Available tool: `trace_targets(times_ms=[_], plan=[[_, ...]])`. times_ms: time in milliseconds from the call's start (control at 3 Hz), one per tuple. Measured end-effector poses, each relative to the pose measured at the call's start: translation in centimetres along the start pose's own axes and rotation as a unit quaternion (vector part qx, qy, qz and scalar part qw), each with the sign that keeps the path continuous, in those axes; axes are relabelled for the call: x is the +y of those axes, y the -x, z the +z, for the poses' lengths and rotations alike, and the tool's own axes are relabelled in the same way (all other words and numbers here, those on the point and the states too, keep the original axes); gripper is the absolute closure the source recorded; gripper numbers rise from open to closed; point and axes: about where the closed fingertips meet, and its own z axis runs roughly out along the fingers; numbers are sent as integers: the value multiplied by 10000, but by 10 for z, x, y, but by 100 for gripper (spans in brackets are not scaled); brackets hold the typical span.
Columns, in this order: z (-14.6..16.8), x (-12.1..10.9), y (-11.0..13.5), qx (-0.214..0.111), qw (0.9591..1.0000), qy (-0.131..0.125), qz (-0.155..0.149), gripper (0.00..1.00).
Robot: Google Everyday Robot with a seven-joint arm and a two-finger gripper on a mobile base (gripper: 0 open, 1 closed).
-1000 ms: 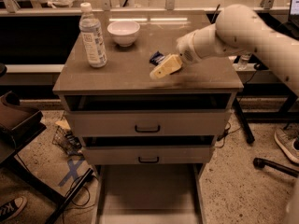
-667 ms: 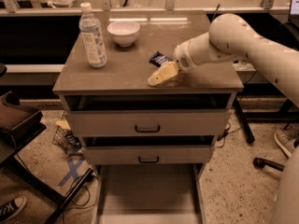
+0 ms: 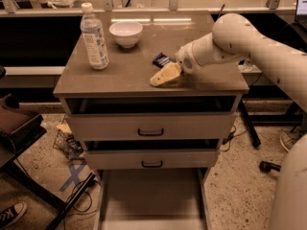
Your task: Place rxbar blueberry into bottom drawer
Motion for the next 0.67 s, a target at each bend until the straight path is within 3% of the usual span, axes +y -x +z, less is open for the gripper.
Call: trace_targets(times_ms=[667], plan=[[-5, 0, 6, 0, 10000, 1, 0, 96]])
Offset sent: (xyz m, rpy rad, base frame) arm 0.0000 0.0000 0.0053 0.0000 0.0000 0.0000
